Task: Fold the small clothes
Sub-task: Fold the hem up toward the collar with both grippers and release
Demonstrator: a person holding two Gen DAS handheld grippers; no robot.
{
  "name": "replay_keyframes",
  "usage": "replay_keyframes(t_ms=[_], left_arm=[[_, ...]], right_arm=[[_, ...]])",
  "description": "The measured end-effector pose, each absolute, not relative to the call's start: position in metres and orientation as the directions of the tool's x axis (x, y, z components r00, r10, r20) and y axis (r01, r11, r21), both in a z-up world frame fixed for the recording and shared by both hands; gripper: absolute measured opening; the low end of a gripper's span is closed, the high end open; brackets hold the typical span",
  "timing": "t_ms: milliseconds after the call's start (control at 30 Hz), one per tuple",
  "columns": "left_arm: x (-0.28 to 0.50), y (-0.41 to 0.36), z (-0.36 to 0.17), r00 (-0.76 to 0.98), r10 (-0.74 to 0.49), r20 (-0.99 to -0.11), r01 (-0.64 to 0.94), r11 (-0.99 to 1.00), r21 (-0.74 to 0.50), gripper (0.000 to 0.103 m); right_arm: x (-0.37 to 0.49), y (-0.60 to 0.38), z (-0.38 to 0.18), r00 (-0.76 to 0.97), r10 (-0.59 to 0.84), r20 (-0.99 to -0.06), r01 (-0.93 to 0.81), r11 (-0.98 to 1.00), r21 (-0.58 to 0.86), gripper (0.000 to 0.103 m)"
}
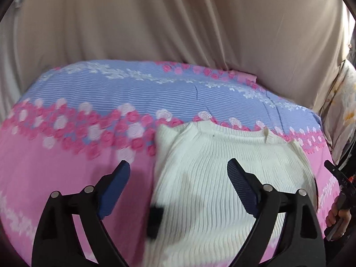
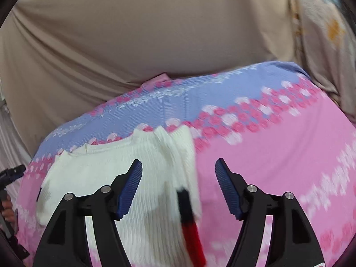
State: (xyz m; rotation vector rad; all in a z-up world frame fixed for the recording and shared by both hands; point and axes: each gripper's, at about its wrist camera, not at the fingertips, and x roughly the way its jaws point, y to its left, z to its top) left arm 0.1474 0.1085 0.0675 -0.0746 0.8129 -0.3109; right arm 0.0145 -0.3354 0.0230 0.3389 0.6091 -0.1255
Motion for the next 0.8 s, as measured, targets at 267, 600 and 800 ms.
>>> replay_keyframes(t_ms=[267,600,800], left_arm=[[0.221,0.081,0.014,0.536,-0.274,-0.799,0.222,0.958,-0.179,0.018],[0.236,0.086,0.0,0.648,-0.101,-0.755,0.144,0.99,-0.009,0.001],[0.16,0.097,0.06,0.714,-0.194,-0.673,0.197,0.978,-0.073,0.023]], right_arm=[[0.098,-0.345,-0.023,0.747,0.103,-0.657,0.193,0.912,0.362,0.016],[0.123,-0.357,-0.033,0.732,-0.022,-0.681,0.267,0.929,0.256,0.018],[0.06,-0.316,0.022,0.829,-0.076,-0.554,0.23,0.949,0.214,0.036]])
